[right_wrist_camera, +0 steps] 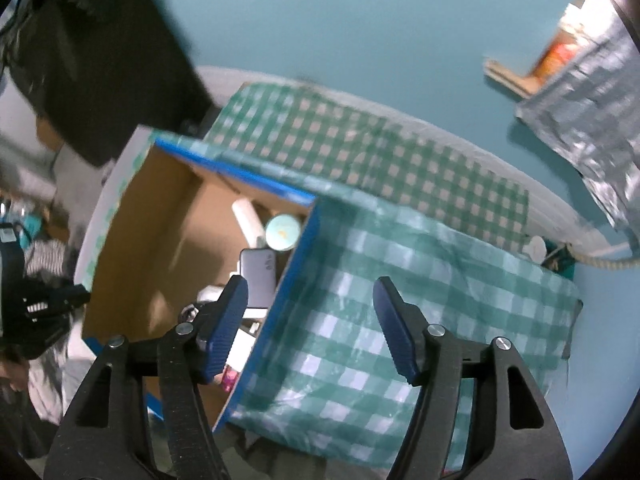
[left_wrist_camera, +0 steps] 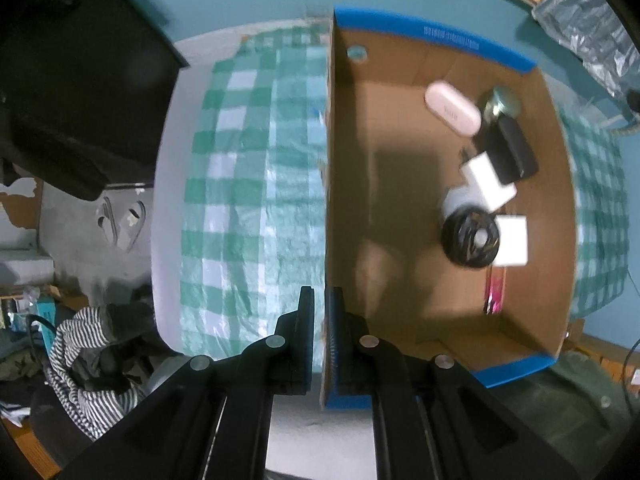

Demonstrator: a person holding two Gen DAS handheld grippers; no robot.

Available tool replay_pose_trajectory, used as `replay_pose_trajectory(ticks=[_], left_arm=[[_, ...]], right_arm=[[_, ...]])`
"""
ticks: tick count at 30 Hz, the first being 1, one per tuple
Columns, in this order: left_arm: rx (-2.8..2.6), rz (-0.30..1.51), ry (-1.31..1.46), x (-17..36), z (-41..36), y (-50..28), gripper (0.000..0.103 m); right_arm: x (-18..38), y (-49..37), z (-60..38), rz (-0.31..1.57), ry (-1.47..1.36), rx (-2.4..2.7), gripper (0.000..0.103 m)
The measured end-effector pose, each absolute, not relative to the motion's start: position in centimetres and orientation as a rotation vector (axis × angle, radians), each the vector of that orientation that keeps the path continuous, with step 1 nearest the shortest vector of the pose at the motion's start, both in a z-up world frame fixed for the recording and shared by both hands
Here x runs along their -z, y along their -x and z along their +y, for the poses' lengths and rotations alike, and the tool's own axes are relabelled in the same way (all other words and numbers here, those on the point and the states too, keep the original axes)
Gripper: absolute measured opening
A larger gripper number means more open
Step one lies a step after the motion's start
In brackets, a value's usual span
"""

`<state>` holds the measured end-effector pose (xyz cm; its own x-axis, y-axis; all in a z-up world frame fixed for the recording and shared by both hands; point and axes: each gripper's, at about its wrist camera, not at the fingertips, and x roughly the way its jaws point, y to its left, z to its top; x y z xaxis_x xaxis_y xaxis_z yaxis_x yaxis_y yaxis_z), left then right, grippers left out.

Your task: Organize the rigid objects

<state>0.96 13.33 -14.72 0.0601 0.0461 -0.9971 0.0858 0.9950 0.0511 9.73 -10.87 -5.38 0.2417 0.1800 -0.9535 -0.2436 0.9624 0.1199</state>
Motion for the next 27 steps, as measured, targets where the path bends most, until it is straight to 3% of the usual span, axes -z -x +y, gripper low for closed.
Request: replay_pose_trajectory(ticks=[3,11,13,16,20,27], left_arm=[[0.026,1.461,-0.086,12.8,12.9,-1.7,0.011],[0.076,1.281,-0.059,6.3,9.8,-3.1,0.063],[0.085,1.236,-0.061,4.8,9.0,-3.1,0.064],[0.1,1.178,-0.038,2.7,8.1,-3.2,0.077],[0.104,1.1,-0.054,0.4,6.8,-3.0,0.085],[0.099,1.012,-0.12,-1.4,4.7,-2.4,0.086]], right_arm=[[3.7,-8.9,-12.3,1.252,0.028,-0.239,0.067],[-0.3,-6.4,-15.0,1.09,0.01,-0.115,0.072],[-1.1,-5.9,-15.7,1.059,-0.004,-0.097,0.072],[-2.1,-5.1,-16.6,1.035,-0.025,-0.082,0.072],[-3.3,-3.9,-17.2,1.008,-0.02,-0.06,0.072],[-4.5,-2.3,-17.7,0.968,-0.005,-0.01,0.072]])
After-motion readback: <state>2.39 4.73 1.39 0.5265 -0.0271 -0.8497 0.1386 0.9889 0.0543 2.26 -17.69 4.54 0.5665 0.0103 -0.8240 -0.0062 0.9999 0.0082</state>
